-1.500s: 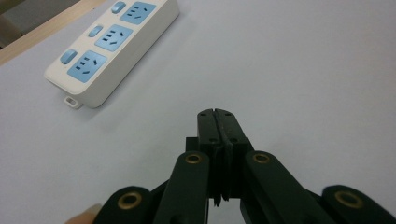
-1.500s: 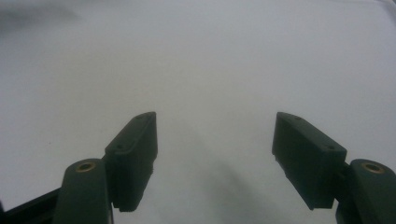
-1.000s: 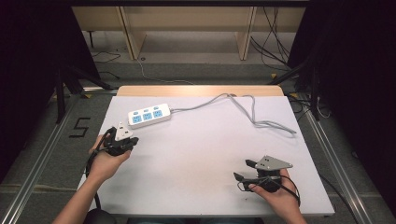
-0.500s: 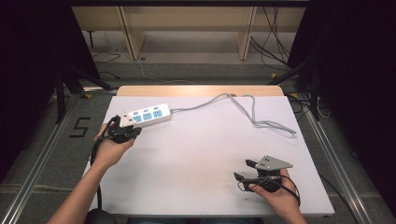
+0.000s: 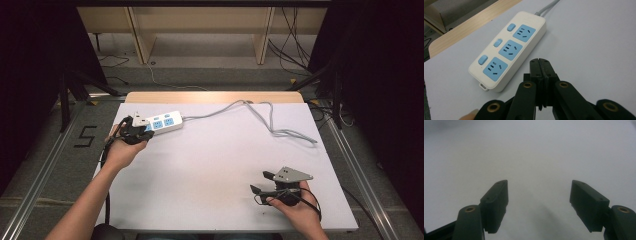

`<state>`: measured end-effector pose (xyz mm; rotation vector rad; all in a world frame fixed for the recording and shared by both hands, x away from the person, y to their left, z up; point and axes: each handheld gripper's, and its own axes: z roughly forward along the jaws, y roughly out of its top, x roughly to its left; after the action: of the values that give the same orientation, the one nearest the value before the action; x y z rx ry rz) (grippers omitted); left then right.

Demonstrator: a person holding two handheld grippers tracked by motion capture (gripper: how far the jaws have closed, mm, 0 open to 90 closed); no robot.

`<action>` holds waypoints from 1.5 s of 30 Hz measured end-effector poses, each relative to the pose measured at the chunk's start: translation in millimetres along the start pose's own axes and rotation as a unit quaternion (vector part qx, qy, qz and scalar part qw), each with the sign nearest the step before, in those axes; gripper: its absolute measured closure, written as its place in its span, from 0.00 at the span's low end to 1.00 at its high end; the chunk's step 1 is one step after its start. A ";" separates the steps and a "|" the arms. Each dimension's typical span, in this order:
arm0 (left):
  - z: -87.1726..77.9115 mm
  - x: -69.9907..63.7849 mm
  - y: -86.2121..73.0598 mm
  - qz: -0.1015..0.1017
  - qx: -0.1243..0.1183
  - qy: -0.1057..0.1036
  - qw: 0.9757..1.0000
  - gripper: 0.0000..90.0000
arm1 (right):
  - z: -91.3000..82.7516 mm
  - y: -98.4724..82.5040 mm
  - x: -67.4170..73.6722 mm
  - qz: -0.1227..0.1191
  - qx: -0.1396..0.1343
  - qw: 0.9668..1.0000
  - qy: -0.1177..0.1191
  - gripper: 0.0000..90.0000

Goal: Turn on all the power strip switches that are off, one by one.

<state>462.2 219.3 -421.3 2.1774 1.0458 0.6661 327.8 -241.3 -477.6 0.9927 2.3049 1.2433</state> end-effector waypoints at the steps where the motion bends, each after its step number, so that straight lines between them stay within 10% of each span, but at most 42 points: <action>1: 0.0 0.0 0.0 0.000 0.000 0.000 1.000 0.99 | 0.0 0.1 -0.1 -0.001 -0.001 1.000 0.000 0.36; 45: 41.9 22.5 23.9 -0.006 0.031 0.006 0.999 0.99 | 0.6 0.0 0.0 0.001 0.000 1.000 0.002 0.36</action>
<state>514.5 212.7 -428.7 2.2210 1.0982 0.6500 328.2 -241.0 -477.9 0.9928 2.3071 1.2479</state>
